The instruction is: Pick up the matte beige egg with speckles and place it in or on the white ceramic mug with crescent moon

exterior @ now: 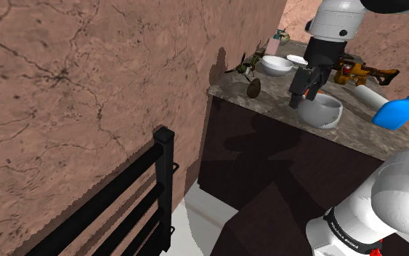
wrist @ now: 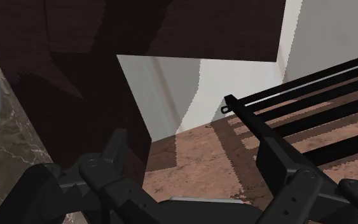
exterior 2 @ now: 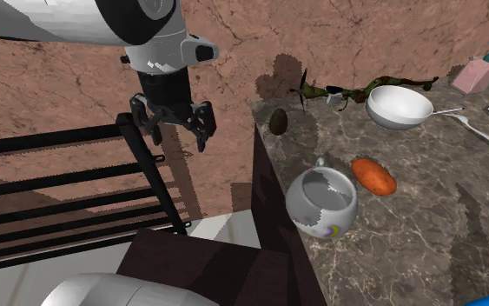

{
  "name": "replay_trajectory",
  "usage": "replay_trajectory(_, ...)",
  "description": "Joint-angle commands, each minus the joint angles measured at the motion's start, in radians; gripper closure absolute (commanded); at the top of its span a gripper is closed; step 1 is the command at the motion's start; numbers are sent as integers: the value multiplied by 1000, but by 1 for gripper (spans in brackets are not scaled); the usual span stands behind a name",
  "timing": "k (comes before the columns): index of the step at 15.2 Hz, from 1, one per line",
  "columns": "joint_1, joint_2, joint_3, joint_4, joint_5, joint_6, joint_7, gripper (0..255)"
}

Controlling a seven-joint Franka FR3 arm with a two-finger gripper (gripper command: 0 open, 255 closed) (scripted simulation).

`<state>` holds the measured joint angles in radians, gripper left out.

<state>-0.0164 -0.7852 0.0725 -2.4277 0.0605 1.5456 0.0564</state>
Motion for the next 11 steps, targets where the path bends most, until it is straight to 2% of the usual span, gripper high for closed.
replay_trajectory(1,0,0,0,0,0,0,0,0)
replay_trajectory(11,-85,372,-11,185,-118,171,29,0)
